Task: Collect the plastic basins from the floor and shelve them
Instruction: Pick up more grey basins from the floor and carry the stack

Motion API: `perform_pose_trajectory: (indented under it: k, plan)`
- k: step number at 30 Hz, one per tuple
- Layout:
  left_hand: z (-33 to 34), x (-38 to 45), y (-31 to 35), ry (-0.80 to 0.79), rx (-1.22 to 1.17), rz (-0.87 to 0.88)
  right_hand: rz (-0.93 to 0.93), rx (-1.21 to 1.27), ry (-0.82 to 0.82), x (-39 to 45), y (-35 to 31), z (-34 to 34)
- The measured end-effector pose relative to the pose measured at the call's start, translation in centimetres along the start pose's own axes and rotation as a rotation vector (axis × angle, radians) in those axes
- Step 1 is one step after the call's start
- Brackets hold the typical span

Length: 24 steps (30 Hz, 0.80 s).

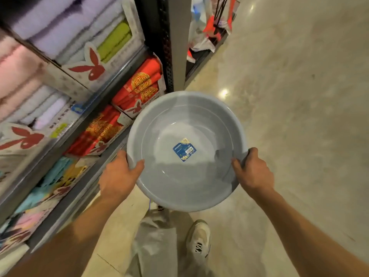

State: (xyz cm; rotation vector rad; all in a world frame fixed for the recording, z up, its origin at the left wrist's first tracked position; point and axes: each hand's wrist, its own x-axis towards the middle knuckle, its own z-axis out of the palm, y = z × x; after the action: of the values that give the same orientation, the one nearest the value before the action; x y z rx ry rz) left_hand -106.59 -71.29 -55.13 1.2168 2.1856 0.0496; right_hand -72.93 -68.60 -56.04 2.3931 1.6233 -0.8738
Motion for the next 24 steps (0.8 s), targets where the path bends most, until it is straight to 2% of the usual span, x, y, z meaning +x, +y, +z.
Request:
perform_pose_trajectory:
  k: [3, 8, 19, 24]
  plan:
    - [2.3, 3.5, -0.4, 0.022, 0.081, 0.050, 0.029, 0.006, 0.002, 2.1, -0.2, 1.6]
    - [7.0, 7.0, -1.3, 0.012, 0.103, 0.019, 0.097, 0.060, 0.021, 5.5, 0.7, 6.0]
    - [14.8, 10.8, -3.4, 0.050, 0.099, -0.047, 0.069, 0.137, -0.055, 10.9, 3.3, 15.5]
    - [16.8, 11.9, -4.3, 0.031, -0.022, -0.073, 0.084, 0.185, -0.045, 11.4, 3.5, 17.8]
